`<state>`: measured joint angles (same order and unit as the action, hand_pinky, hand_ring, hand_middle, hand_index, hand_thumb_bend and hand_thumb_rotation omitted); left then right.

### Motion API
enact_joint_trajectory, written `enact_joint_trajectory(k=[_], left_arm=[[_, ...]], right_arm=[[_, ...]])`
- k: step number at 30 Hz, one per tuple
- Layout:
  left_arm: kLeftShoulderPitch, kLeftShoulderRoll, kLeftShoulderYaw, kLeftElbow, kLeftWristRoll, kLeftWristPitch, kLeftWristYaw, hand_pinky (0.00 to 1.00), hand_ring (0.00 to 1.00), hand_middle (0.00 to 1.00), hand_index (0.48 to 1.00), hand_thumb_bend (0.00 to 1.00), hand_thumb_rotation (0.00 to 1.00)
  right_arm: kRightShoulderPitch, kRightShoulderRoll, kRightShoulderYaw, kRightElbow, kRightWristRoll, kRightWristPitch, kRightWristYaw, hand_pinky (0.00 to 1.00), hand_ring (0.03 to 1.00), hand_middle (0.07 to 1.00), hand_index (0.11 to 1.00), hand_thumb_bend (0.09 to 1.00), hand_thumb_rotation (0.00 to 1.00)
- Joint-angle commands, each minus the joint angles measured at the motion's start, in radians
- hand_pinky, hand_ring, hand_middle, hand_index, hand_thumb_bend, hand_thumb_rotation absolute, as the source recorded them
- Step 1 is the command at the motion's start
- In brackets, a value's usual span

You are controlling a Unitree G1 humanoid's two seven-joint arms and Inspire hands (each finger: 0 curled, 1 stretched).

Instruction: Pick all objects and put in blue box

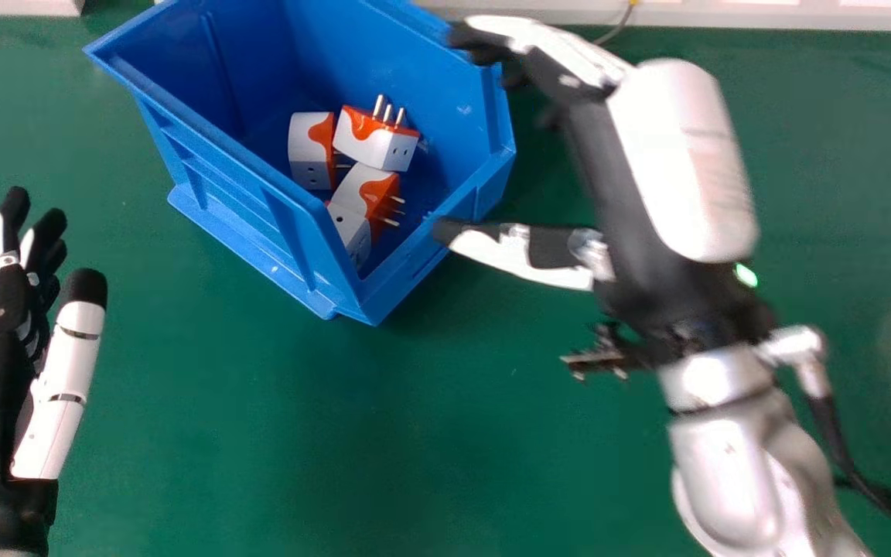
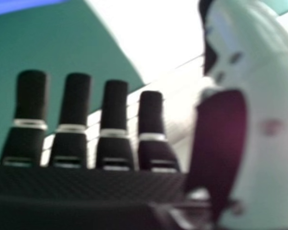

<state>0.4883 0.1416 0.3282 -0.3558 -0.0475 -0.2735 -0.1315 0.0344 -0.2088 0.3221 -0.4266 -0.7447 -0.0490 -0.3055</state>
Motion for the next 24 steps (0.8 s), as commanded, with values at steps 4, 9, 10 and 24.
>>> enact_joint_trajectory(k=[4,9,10,24], left_arm=[[-0.012,0.003,-0.015,-0.028,0.028,0.001,0.014,0.98,0.96,0.96,0.995,0.44,0.92],[-0.025,-0.006,-0.04,-0.032,0.015,0.008,0.008,0.96,0.95,0.95,0.982,0.42,0.9],[-0.027,-0.008,-0.044,-0.031,0.016,0.006,0.008,0.96,0.95,0.95,0.982,0.42,0.9],[-0.029,-0.021,-0.087,-0.032,0.04,-0.005,0.021,0.97,0.94,0.94,0.965,0.45,0.9]], right_arm=[[0.136,0.015,-0.073,-0.043,0.141,-0.123,-0.023,0.54,0.702,0.751,0.751,0.509,0.52],[0.227,0.054,-0.099,-0.019,0.337,-0.164,0.038,0.7,0.818,0.85,0.848,0.525,0.75],[0.239,0.061,-0.104,-0.016,0.373,-0.165,0.054,0.7,0.818,0.85,0.848,0.525,0.75],[0.3,0.106,-0.188,0.018,0.748,-0.098,0.278,0.98,0.991,0.992,0.992,0.55,0.99]])
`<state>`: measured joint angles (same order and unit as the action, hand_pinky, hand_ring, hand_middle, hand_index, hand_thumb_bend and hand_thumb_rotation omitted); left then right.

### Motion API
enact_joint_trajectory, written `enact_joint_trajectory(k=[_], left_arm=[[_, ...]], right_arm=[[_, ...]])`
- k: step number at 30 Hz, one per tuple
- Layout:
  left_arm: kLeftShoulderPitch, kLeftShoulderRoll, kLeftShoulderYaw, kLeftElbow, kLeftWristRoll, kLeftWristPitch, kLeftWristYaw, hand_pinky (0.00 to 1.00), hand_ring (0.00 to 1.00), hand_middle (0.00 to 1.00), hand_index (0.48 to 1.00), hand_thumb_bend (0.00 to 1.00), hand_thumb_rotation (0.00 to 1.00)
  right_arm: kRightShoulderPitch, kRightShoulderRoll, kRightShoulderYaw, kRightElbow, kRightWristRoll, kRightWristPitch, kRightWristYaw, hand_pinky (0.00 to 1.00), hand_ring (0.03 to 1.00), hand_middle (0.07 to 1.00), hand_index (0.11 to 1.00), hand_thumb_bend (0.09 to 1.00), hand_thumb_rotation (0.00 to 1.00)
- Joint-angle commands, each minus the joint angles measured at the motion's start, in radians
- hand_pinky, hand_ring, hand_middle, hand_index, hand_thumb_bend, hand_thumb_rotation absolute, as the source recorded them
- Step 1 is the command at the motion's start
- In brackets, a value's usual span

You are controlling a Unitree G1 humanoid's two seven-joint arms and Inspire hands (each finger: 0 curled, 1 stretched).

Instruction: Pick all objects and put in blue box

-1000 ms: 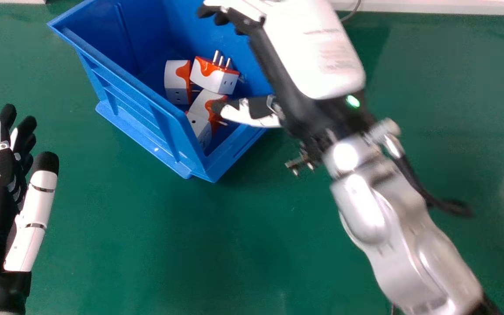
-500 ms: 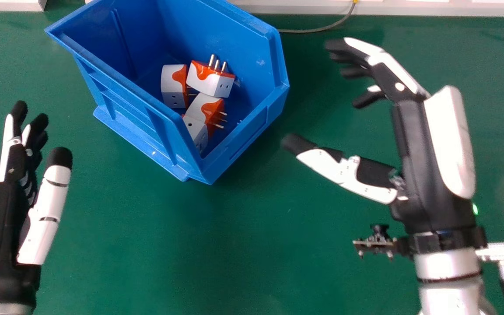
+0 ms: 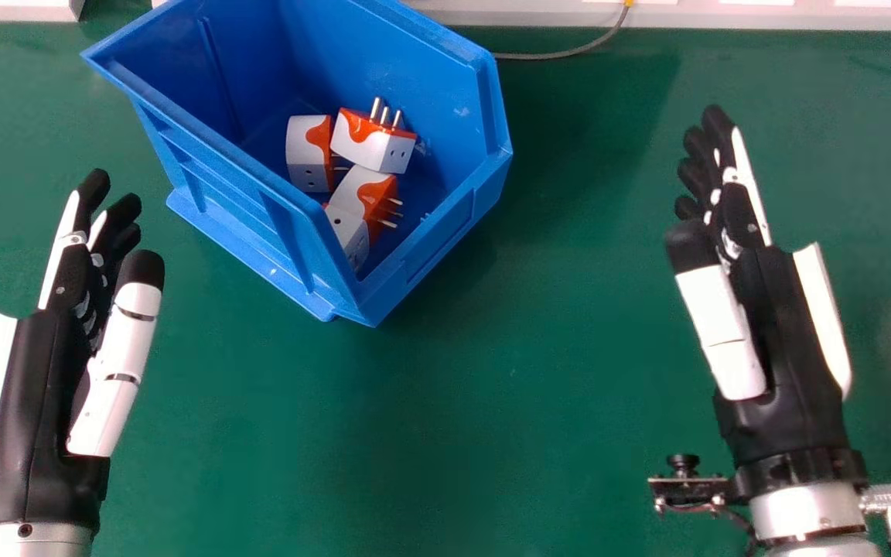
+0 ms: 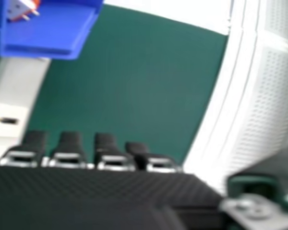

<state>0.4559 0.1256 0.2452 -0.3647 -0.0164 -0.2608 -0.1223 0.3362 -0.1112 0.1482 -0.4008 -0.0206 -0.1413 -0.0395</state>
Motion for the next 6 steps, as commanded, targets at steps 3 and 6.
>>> enact_joint_trajectory(k=[3,6], left_arm=[[0.013,-0.003,-0.011,-0.028,0.011,-0.012,0.009,0.98,0.96,0.96,0.978,0.45,0.92],[0.02,-0.001,-0.012,-0.013,0.004,-0.039,0.002,0.99,0.98,0.97,0.986,0.45,0.94]], right_arm=[[0.002,0.015,-0.025,0.002,0.034,-0.012,0.029,0.99,0.995,0.996,0.996,0.509,0.99],[0.015,0.026,-0.033,0.003,0.041,-0.016,0.041,1.0,0.997,0.998,0.998,0.501,1.0]])
